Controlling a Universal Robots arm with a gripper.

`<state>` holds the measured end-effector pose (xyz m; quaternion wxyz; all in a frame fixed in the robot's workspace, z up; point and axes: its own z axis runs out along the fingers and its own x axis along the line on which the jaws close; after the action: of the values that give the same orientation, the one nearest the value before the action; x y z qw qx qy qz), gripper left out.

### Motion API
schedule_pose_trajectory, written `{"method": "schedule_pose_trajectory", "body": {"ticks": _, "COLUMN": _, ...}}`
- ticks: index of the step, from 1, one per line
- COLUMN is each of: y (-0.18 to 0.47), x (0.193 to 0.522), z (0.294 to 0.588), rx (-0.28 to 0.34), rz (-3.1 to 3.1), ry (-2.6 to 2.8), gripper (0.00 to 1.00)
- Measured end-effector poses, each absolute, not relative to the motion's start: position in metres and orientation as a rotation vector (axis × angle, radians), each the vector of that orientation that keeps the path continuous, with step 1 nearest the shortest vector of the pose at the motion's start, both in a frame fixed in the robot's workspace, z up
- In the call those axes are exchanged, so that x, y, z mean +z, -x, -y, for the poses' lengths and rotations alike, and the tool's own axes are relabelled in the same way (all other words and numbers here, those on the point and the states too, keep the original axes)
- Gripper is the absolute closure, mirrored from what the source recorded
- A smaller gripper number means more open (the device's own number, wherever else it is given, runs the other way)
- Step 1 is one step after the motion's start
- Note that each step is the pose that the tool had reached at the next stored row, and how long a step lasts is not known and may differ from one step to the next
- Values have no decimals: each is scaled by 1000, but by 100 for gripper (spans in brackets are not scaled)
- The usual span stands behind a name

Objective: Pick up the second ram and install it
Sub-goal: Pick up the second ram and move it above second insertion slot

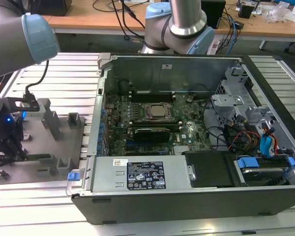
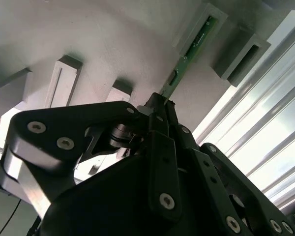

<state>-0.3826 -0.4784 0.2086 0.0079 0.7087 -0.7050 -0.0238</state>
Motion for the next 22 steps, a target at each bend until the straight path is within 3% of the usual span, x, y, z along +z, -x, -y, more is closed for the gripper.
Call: {"method": "schedule_pose_trajectory", "body": {"ticks": 22, "y": 383, "x": 228, "z": 478, "rx": -74, "rz": 2204, "ry": -2215, "gripper": 86}}
